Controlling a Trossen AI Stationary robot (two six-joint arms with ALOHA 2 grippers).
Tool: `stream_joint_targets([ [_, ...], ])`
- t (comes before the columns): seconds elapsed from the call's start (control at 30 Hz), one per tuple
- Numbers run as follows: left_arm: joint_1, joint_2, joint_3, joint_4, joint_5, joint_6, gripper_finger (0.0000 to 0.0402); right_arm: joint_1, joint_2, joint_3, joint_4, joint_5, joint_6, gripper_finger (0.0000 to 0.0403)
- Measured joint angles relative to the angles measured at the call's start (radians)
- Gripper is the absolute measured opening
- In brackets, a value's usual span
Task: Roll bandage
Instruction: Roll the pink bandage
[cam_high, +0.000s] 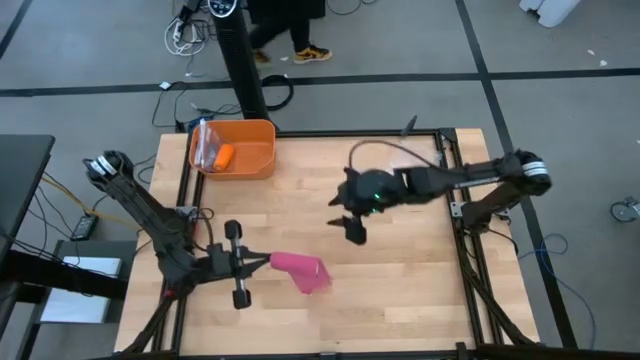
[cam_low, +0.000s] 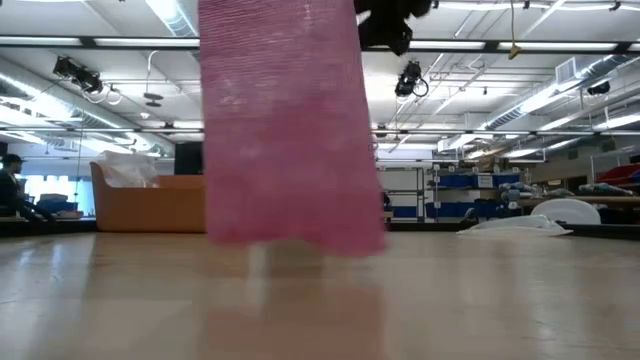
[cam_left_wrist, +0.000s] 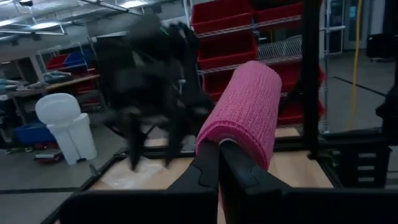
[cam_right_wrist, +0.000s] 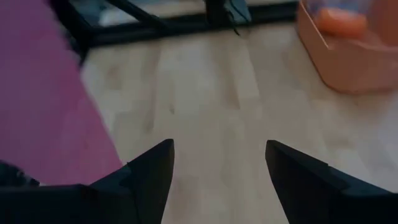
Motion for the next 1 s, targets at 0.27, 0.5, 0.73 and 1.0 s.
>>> stream_joint_targets([
  [0.27, 0.042, -0.165, 0.034, -0.233, 0.0, -0.053, 0.0001, 0.134, -0.11, -0.536, 0.719, 0.097, -0.001, 0.0227],
  [0.5, 0.084, -0.225, 0.098, -0.325, 0.017, -0.03, 0.0001, 0.138, 0.011, -0.641, 1.05, 0.033, 0.112, 0.0198],
  [0.73, 0.13, -0.215, 0.217, -0.481, 0.019, -0.024, 0.0001, 0.15, 0.162, -0.624, 1.16, 0.099, 0.096, 0.0207],
  [1.0, 0.16, -0.213, 0.254, -0.513, 0.019, 0.007, 0.0001, 0.124, 0.346, -0.605, 1.457, 0.103, 0.099, 0.025],
])
